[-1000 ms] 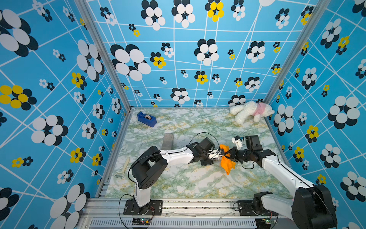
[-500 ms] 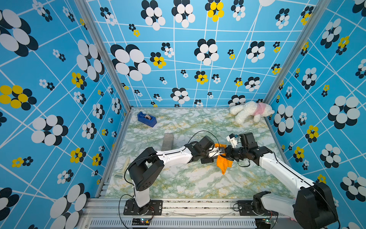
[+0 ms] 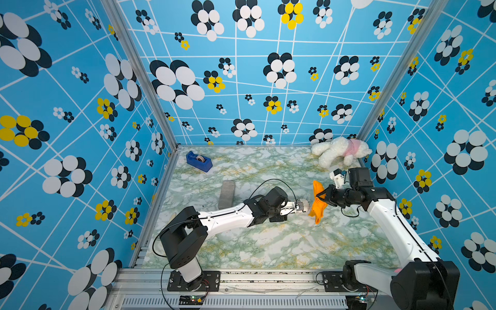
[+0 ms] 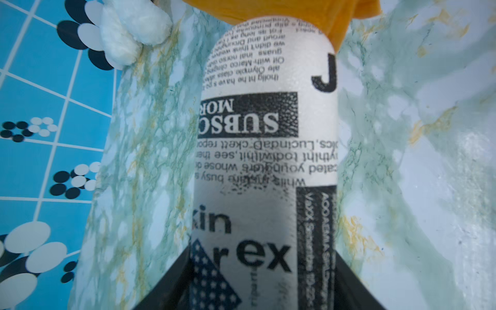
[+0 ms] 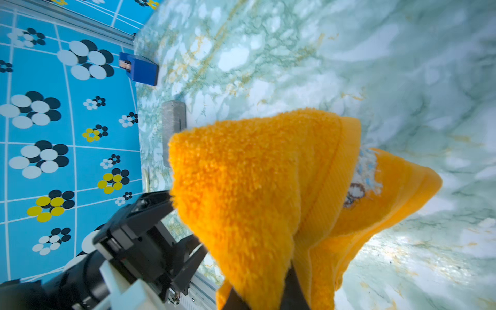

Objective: Wipe the eyeglass case
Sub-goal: Wipe the dirt from the eyeglass case.

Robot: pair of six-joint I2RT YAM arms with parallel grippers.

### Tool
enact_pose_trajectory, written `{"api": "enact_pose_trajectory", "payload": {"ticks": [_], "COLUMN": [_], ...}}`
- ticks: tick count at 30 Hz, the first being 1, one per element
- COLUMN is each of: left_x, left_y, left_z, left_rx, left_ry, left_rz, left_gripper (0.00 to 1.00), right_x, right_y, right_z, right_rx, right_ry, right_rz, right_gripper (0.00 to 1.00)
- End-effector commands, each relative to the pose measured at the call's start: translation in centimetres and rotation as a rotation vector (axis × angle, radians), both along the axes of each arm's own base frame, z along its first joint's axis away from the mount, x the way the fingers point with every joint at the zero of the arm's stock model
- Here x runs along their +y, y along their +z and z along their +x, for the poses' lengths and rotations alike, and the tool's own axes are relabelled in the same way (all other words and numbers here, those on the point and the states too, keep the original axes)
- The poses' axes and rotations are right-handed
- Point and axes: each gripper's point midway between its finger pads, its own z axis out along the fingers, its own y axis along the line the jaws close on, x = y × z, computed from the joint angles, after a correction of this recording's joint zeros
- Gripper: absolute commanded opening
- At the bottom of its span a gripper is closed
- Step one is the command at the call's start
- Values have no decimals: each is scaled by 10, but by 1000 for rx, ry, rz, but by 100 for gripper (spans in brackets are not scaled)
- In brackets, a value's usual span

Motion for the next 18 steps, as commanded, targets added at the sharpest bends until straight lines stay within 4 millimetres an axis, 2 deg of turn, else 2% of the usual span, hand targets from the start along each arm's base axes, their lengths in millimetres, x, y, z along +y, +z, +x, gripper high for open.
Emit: {"api": "enact_pose_trajectory", "payload": {"ticks": [1,3,5,8,13,15,18], "left_x": [3,0,-4,-14,-21,-22,-22], "left_y": [10,13,18,29,43,48,53], "left_z": [12,18,21,24,28,31,34], "left_rx": [-241,-366,-461,-563,-664,-709,-748], "left_ry": [-6,-1,-13,-26,-25,-15,-3], "left_rz": [94,134,141,145,133,125,119], "left_gripper": [17,16,17,17,16,17,17], "right_x": [11,23,36,68,101,105,94], "right_y": [45,60,63,46,5,-14,-36], "right_z": [10,16,19,13,12,8,5], "right_rx": [-50,-51,-31,46,109,148,177], "right_ry": [41,92,151,276,305,320,295], "right_rz": [60,66,51,19,53,40,-7], "right_gripper": [0,0,0,0,0,0,0]}}
